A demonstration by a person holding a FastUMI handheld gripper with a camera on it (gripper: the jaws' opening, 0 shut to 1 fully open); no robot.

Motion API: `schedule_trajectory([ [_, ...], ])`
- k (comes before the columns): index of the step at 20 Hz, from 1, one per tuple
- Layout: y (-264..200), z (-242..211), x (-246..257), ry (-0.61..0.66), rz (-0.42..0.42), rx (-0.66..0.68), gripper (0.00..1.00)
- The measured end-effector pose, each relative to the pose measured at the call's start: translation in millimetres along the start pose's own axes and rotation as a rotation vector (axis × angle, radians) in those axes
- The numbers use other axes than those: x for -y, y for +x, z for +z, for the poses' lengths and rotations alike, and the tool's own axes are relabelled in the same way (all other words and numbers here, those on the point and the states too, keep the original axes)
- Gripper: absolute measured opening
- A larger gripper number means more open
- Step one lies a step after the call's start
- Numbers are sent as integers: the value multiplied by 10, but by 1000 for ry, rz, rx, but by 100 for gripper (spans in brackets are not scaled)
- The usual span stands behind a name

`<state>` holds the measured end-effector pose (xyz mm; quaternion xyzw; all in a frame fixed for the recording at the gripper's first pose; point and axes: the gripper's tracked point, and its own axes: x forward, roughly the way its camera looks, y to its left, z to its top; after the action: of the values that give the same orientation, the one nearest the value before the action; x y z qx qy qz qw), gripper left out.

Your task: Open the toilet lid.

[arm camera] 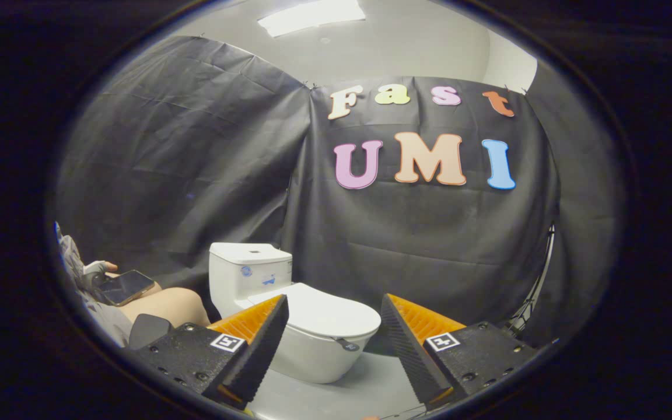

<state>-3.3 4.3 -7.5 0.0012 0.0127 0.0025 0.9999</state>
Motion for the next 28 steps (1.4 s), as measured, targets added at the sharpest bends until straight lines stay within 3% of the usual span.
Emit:
schedule_trajectory([
  [16,139,77,129,11,-11,-19,97],
  [19,331,136,258,27,1,-60,97],
  [24,801,185,499,189,0,-163,97],
  [28,1313,-100,699,181,-42,-286,97],
])
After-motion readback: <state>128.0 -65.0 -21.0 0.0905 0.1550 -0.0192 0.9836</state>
